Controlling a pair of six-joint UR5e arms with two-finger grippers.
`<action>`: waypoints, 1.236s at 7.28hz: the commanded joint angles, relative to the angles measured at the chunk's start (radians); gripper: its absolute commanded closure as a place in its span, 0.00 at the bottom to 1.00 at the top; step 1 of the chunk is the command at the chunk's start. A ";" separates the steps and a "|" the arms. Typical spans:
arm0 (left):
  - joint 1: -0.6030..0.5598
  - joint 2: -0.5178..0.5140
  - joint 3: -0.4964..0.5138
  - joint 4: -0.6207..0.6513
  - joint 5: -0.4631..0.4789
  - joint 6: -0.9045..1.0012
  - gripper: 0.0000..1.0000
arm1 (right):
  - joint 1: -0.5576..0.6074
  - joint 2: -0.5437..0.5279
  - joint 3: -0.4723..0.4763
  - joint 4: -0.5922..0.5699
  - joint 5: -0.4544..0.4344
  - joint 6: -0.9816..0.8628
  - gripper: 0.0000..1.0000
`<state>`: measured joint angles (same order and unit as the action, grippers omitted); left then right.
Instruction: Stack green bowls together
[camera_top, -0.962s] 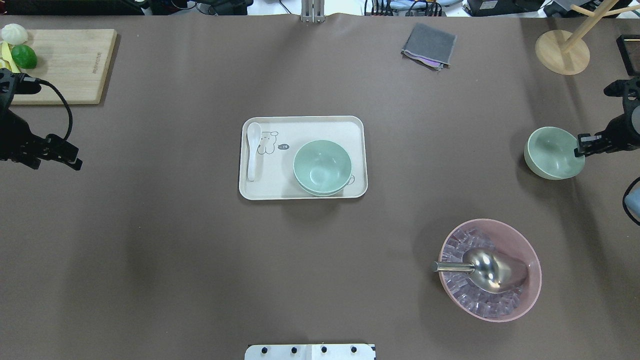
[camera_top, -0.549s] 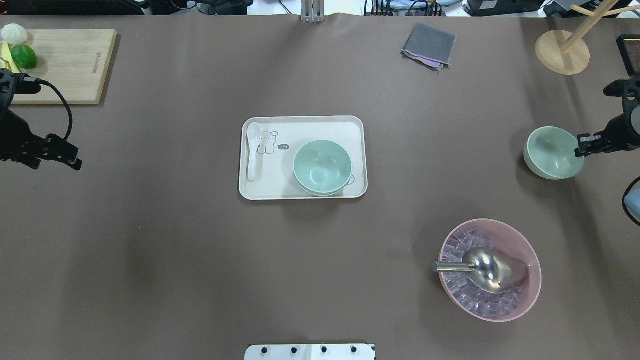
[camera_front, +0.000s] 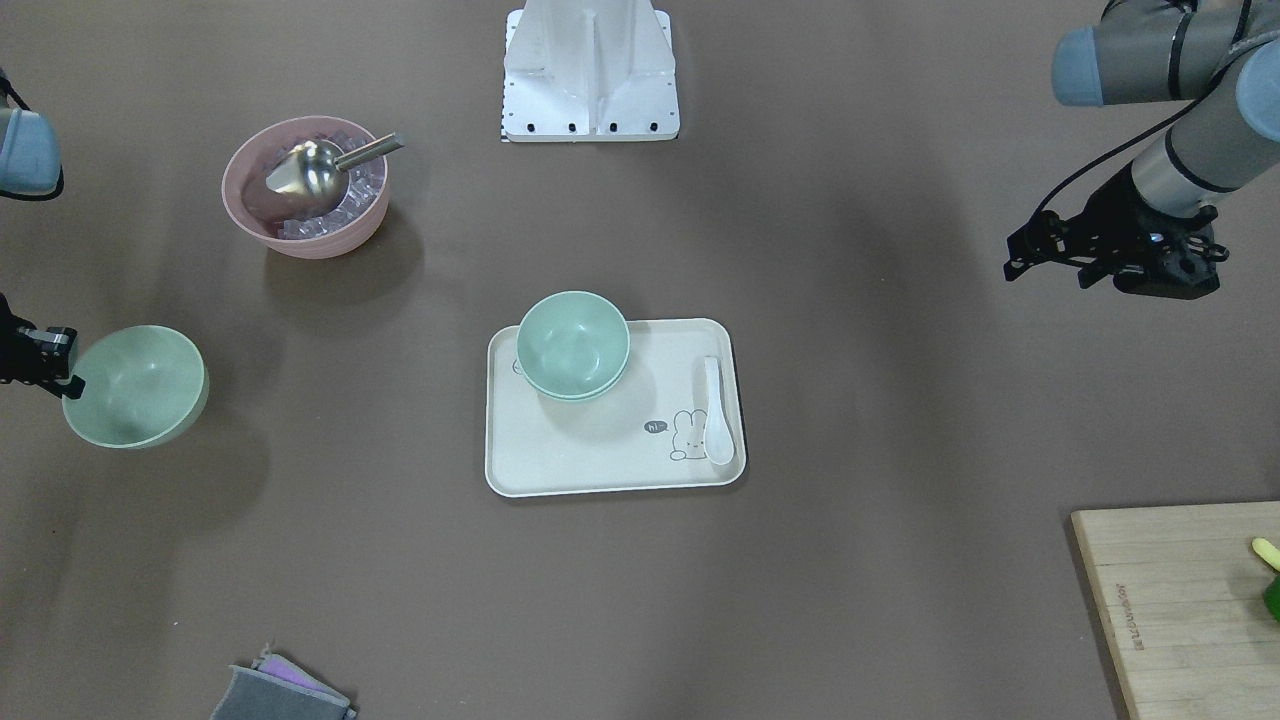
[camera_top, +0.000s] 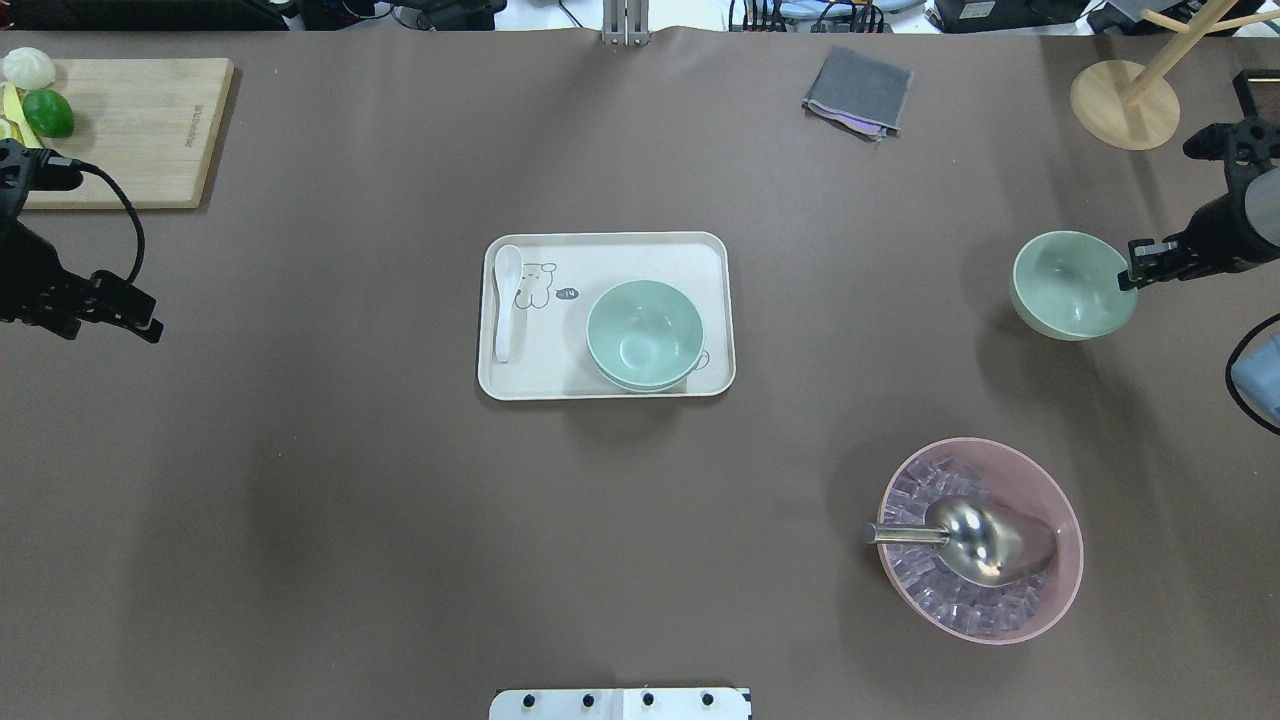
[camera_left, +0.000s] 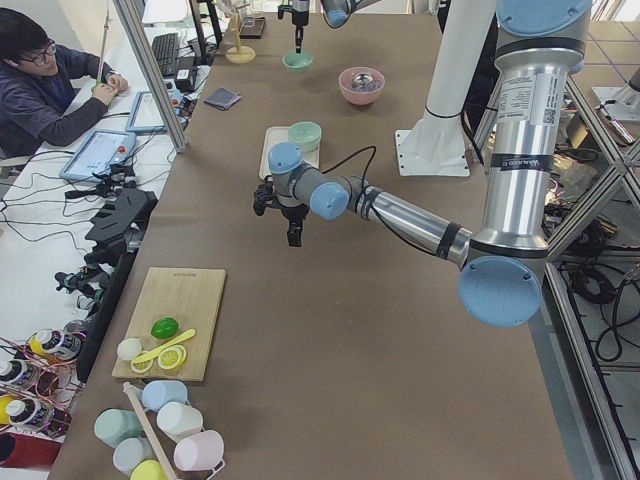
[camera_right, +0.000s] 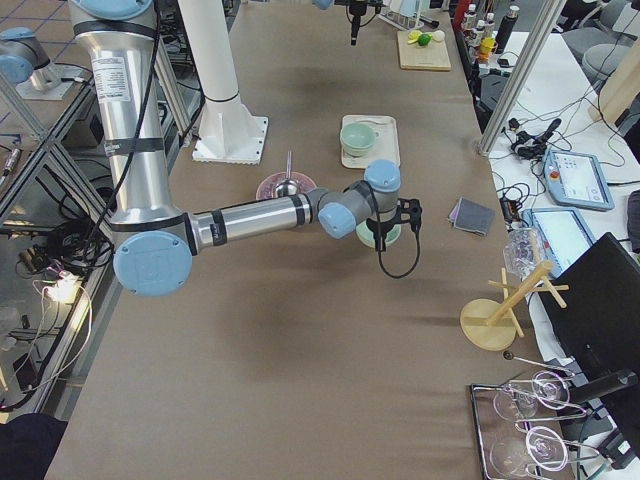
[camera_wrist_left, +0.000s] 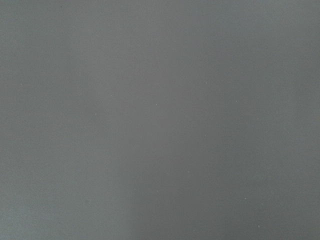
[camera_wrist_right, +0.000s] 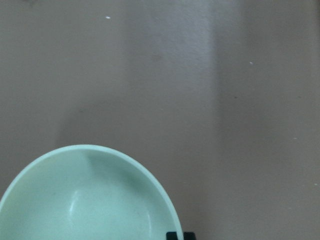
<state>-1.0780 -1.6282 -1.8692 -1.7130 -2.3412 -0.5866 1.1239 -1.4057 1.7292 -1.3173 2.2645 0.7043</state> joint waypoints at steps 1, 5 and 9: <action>-0.101 0.011 0.047 0.042 -0.041 0.223 0.02 | -0.057 0.158 0.157 -0.326 0.004 0.061 1.00; -0.518 0.011 0.184 0.403 -0.027 1.075 0.02 | -0.332 0.358 0.155 -0.333 -0.166 0.519 1.00; -0.562 0.025 0.226 0.398 0.005 1.133 0.02 | -0.490 0.459 0.093 -0.335 -0.308 0.678 1.00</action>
<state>-1.6358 -1.6049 -1.6456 -1.3141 -2.3464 0.5396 0.6732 -0.9842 1.8528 -1.6518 1.9966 1.3375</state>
